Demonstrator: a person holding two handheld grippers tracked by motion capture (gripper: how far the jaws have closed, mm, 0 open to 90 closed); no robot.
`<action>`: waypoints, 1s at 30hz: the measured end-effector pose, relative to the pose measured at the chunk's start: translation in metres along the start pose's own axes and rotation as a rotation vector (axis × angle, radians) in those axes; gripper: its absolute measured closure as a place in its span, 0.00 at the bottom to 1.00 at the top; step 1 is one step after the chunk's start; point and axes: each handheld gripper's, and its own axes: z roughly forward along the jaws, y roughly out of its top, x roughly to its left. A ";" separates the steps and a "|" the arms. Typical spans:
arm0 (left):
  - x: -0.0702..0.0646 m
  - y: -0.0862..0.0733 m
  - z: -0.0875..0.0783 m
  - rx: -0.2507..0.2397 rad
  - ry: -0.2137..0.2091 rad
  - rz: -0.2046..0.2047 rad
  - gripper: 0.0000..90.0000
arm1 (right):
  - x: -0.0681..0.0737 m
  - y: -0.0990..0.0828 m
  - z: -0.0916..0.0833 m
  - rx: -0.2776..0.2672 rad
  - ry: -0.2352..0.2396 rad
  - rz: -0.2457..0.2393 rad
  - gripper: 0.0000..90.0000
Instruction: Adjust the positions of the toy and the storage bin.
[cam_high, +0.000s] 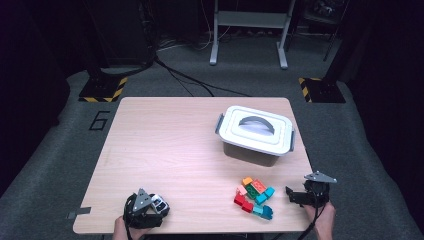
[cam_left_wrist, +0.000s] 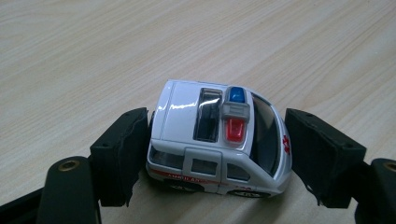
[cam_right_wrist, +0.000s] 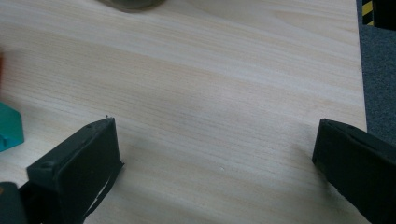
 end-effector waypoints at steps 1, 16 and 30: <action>0.000 0.000 0.000 -0.001 0.000 -0.002 0.27 | 0.000 0.000 0.000 -0.001 0.000 -0.003 0.00; 0.005 0.003 -0.001 0.007 0.013 -0.019 0.28 | 0.000 0.000 0.000 -0.002 0.000 -0.004 0.00; 0.023 0.010 -0.013 -0.036 0.041 -0.063 0.28 | 0.000 0.000 0.000 0.000 0.001 -0.007 0.00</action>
